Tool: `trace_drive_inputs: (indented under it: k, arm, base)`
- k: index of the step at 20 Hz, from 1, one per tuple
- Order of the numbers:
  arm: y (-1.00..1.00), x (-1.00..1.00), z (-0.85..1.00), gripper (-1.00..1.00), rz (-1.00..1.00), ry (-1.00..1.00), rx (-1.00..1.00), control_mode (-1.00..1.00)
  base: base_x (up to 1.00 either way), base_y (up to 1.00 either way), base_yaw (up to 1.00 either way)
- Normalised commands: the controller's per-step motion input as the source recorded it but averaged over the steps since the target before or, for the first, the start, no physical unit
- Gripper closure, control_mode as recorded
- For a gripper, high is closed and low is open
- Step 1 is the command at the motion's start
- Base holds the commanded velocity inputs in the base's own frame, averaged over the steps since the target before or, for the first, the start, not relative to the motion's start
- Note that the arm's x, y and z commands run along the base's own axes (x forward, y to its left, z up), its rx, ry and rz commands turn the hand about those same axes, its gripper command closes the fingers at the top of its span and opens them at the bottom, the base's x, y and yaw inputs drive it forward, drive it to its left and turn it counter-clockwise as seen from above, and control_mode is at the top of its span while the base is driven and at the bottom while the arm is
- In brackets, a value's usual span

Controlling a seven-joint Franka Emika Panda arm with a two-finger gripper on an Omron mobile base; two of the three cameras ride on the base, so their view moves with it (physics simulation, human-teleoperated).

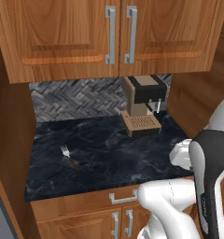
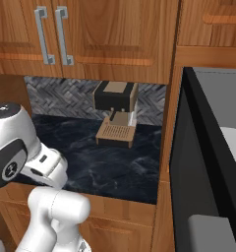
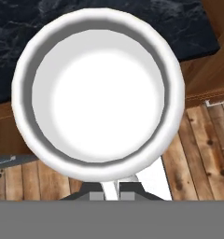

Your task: Pick the mug from the counter and place it inside the microwave. Then close the microwave.

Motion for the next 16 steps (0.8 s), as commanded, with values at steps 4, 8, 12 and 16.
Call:
trace_drive_inputs:
  k: [4,8,12,16]
  arm:
    - [0.10,-0.26,0.02,1.00,0.03,0.00,-0.02,-1.00]
    - [0.00,0.00,0.00,1.00,0.00,0.00,0.00,-1.00]
    - [0.00,0.41,0.00,1.00,0.01,0.00,0.00,-1.00]
    - [0.00,0.36,0.00,1.00,0.02,0.03,0.00,-1.00]
  base:
    - [0.00,0.00,0.00]
    - [0.00,0.00,0.00]
    - [0.00,0.00,0.00]
    - [0.00,0.00,0.00]
